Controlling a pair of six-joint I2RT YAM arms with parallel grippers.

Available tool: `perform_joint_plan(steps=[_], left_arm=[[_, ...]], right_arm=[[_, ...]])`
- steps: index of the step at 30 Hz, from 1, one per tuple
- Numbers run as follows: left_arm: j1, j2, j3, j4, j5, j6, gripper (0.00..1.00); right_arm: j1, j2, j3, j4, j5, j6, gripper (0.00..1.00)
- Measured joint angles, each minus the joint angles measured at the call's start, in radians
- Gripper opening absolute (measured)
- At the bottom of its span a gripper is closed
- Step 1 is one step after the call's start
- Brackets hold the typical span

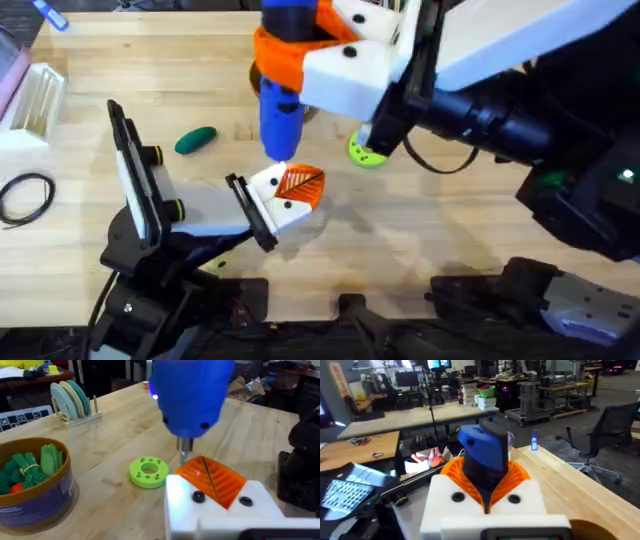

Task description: Pick up the gripper from the table and insert it into the empty holder that is missing its gripper. Then pick up a screw, insert it into the mounting hole, and use the screwdriver to tighten it. Finally, clean up the table by picking up the vegetable and placing it into the bucket.

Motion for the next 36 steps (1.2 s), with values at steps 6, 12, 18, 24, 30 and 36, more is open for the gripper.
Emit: perform_joint_plan(steps=[6,12,18,24,30,36], left_arm=[[0.000,0.000,0.000,0.000,0.000,0.000,0.009],[0.000,0.000,0.000,0.000,0.000,0.000,0.009],[0.000,0.000,0.000,0.000,0.000,0.000,0.009],[0.000,0.000,0.000,0.000,0.000,0.000,0.009],[0.000,0.000,0.000,0.000,0.000,0.000,0.009],[0.000,0.000,0.000,0.000,0.000,0.000,0.009]], right_arm=[[0.016,0.000,0.000,0.000,-0.012,-0.003,0.020],[0.035,0.010,0.000,0.001,-0.013,-0.004,0.020],[0.044,0.030,0.000,0.000,-0.015,-0.003,0.020],[0.044,0.031,0.000,0.003,-0.015,-0.004,0.020],[0.044,0.031,0.000,0.007,-0.019,-0.003,0.020],[0.044,0.031,0.000,0.001,-0.035,-0.003,0.020]])
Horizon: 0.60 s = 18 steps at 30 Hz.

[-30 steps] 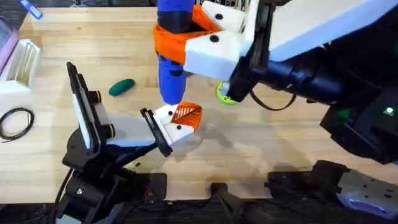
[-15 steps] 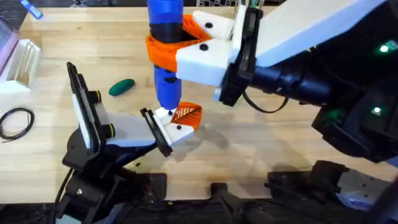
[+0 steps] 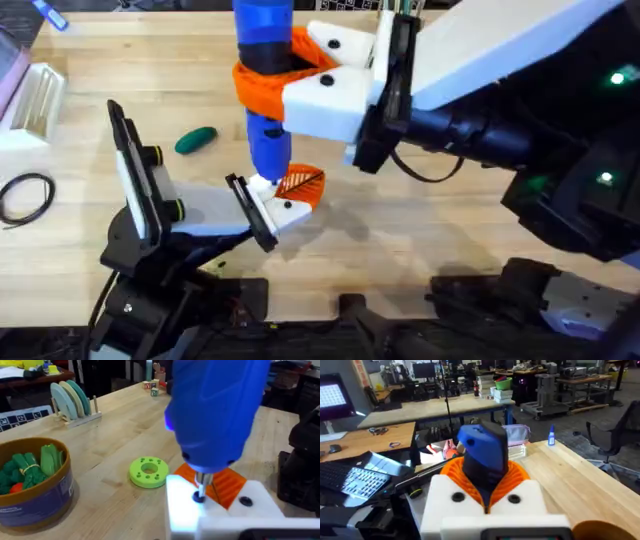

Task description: Pick up the gripper from the table and insert it into the empty holder that is missing its gripper. Then pick up a screw, insert it into the mounting hole, and use the screwdriver to tighten it. Finally, clean up the table by picking up the vegetable and placing it into the bucket.

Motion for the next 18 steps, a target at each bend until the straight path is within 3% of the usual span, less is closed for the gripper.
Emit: perform_joint_plan(steps=[18], left_arm=[[0.000,0.000,0.000,-0.001,-0.004,-0.003,0.009]], right_arm=[[0.000,0.026,0.000,0.007,0.000,-0.022,0.020]])
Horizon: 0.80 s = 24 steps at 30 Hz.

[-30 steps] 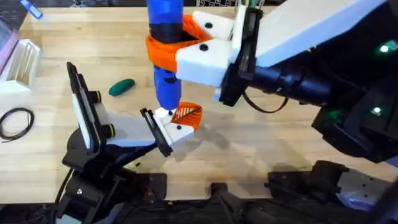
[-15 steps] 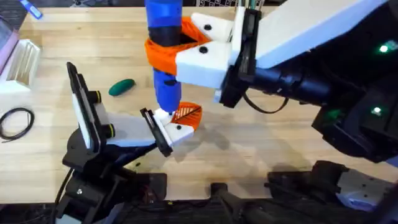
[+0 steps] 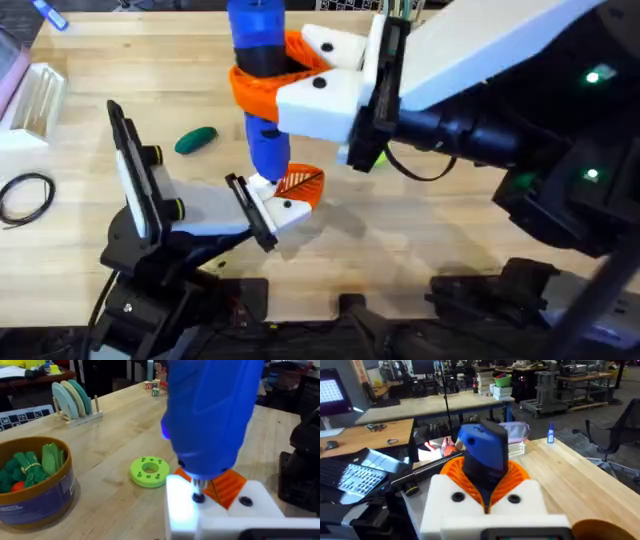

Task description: Pick up the gripper from the table and insert it into the empty holder that is missing its gripper. Then pick up a screw, insert it into the mounting hole, and use the screwdriver to tighten it. Finally, clean up the table by picking up the vegetable and placing it into the bucket.

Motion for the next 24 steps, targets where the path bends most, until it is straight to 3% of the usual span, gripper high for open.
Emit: perform_joint_plan(steps=[13,20,24], left_arm=[[0.000,0.000,0.000,0.000,0.000,0.000,0.009],[0.000,-0.001,0.000,0.001,-0.003,0.000,0.009],[0.000,-0.001,0.000,0.001,-0.003,0.000,0.009]], right_arm=[[0.000,0.000,0.000,0.007,-0.007,-0.006,0.020],[-0.008,0.002,-0.006,0.201,-0.006,-0.010,0.020],[-0.021,-0.002,-0.006,0.198,-0.007,-0.013,0.020]])
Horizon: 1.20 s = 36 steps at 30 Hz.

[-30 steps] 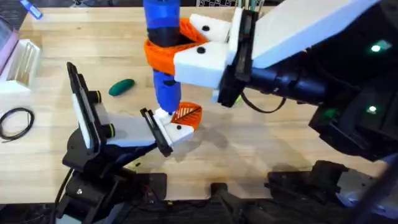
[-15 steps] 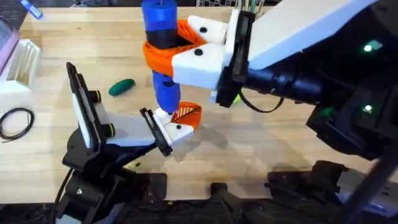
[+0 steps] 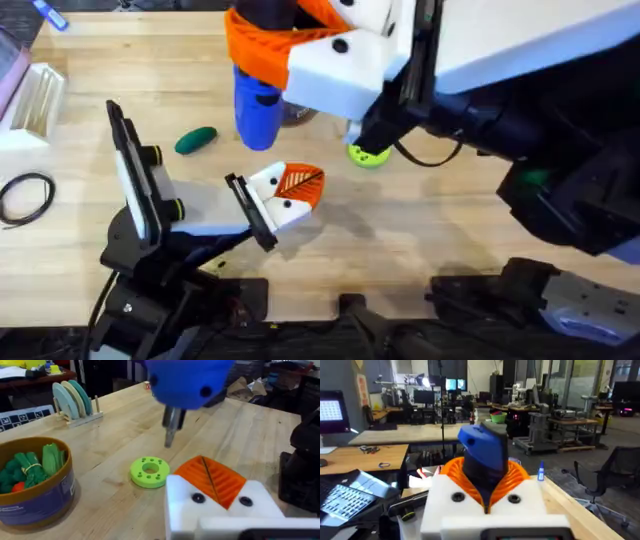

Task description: Pick up the gripper from the table and insert it into the empty holder that is missing its gripper. Then pick up a screw, insert it into the mounting hole, and use the screwdriver to tighten it. Finally, clean up the table by picking up the vegetable and placing it into the bucket.

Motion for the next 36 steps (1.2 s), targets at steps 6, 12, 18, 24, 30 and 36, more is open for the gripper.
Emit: perform_joint_plan(steps=[6,12,18,24,30,36], left_arm=[[0.000,0.000,0.000,0.000,0.000,0.000,0.009],[0.000,0.000,0.000,0.000,0.000,0.000,0.009],[0.000,0.000,0.000,0.000,0.000,0.000,0.009],[0.000,0.000,0.000,0.000,0.000,0.000,0.009],[0.000,0.000,0.000,0.000,0.000,0.000,0.009],[0.000,0.000,0.000,0.000,0.000,0.000,0.009]], right_arm=[[-0.089,-0.002,0.000,-0.142,0.040,-0.118,0.020],[-0.290,0.011,0.000,-0.456,0.289,-0.432,0.020],[-0.489,0.123,0.000,-0.676,0.583,-0.812,0.020],[-0.589,0.276,0.000,-0.693,0.761,-1.130,0.020],[-0.611,0.448,0.000,-0.686,0.796,-1.307,0.020],[-0.609,0.564,0.002,-0.682,0.804,-1.365,0.019]])
